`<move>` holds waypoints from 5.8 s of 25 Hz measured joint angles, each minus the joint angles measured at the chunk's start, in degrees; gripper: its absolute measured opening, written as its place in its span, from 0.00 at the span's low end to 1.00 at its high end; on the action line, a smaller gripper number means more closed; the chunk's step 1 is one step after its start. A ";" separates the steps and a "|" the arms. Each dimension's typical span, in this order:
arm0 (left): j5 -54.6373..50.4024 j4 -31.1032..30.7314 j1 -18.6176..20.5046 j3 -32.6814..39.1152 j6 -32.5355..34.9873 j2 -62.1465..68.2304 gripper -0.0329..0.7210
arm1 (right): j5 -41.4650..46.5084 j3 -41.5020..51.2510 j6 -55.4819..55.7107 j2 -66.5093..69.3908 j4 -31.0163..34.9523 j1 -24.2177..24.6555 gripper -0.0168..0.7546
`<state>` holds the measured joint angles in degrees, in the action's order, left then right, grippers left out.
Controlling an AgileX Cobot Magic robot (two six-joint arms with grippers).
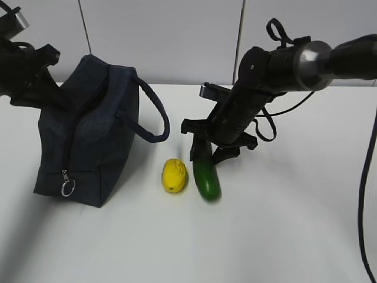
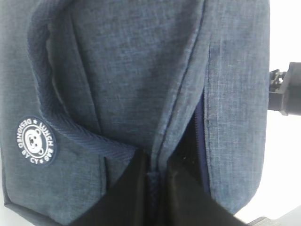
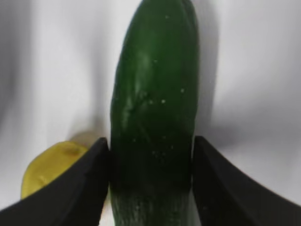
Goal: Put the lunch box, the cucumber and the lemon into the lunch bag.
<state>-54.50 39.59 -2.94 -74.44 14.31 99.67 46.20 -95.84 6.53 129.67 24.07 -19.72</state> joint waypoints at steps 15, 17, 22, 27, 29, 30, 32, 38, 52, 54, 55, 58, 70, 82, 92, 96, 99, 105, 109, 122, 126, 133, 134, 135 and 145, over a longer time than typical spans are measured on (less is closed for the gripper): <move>0.00 0.00 0.00 0.00 0.40 0.00 0.07 | 1.08 0.00 0.00 0.36 0.00 0.00 0.56; 0.00 0.00 0.00 0.00 0.40 0.00 0.07 | 1.30 0.00 0.00 0.36 0.00 0.00 0.56; 0.00 0.09 0.00 0.00 0.65 0.00 0.07 | 1.54 0.00 0.00 0.36 0.00 0.00 0.56; 0.00 0.09 0.00 0.00 0.65 0.00 0.07 | 1.54 0.00 0.00 0.36 0.00 0.00 0.56; 0.00 0.09 0.00 0.00 0.65 0.00 0.07 | 1.54 0.00 0.00 0.36 0.00 0.00 0.55; 0.00 0.09 0.00 0.00 0.65 0.00 0.07 | 1.54 0.00 0.00 0.36 0.00 0.00 0.54; 0.00 0.09 0.00 0.00 0.65 0.00 0.07 | 1.54 0.00 0.00 0.36 0.00 0.00 0.52; -0.10 0.09 0.00 0.00 0.97 0.00 0.07 | 3.99 -0.05 0.00 0.36 0.00 0.00 0.49; -1.74 2.76 0.00 0.00 3.48 0.00 0.07 | 14.02 -0.26 0.00 -8.49 -3.99 0.00 0.49; -2.50 4.90 0.00 0.00 5.00 0.00 0.07 | 14.41 -0.26 0.00 -11.43 -4.44 0.00 0.49; -2.90 6.32 0.00 0.00 5.86 0.00 0.07 | 14.58 -0.26 0.00 -12.70 -4.44 0.00 0.49; -3.38 10.59 0.00 0.00 8.45 0.00 0.07 | 15.07 -0.26 -0.18 -16.68 -4.37 0.00 0.49; -3.42 13.89 0.00 0.00 10.96 0.00 0.07 | 5.94 -0.26 -15.25 -17.84 25.24 0.00 0.49; -3.42 14.25 0.00 0.00 11.87 0.04 0.07 | 2.79 -0.05 -18.25 -9.61 40.23 -2.04 0.49; -3.51 14.49 0.00 0.00 12.38 0.04 0.07 | -3.28 -0.05 -18.72 -7.38 45.35 -3.53 0.49; -3.65 14.60 0.00 0.00 12.51 0.04 0.07 | -4.83 -0.05 -18.93 -6.90 46.21 -3.76 0.50; -3.65 14.60 0.00 0.00 12.55 0.13 0.07 | -4.97 -0.05 -19.70 -6.80 46.59 -3.76 0.51; -3.79 14.96 0.00 0.00 12.65 0.13 0.07 | -5.36 -0.05 -20.90 -6.80 46.90 -3.76 0.66; -3.92 15.06 0.00 0.00 12.65 0.13 0.07 | -5.67 -0.05 -21.26 -6.80 47.58 -3.76 0.70; -3.92 15.49 0.08 0.00 12.65 0.13 0.07 | 6.28 -0.05 -36.19 -6.80 56.83 -0.68 0.69; -3.66 15.49 0.52 0.00 12.65 0.13 0.07 | 10.26 -0.05 -36.53 -6.80 55.34 1.07 0.69; -2.21 14.61 2.16 0.00 10.72 0.13 0.07 | 12.15 -0.05 -34.89 -9.35 43.56 1.63 0.69; -1.75 14.47 2.25 0.00 10.57 0.13 0.07 | 12.60 -0.05 -34.33 -9.85 41.16 1.63 0.69; -1.37 14.32 2.65 0.00 10.30 0.13 0.07 | 13.09 -0.17 -33.79 -10.41 39.17 1.63 0.69; 3.27 3.92 3.50 0.00 3.21 0.13 0.07 | 22.99 -3.50 -24.40 -12.64 13.67 0.36 0.69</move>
<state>-51.23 43.51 0.56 -74.44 17.53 99.80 69.19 -99.34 -17.86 117.03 37.73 -19.36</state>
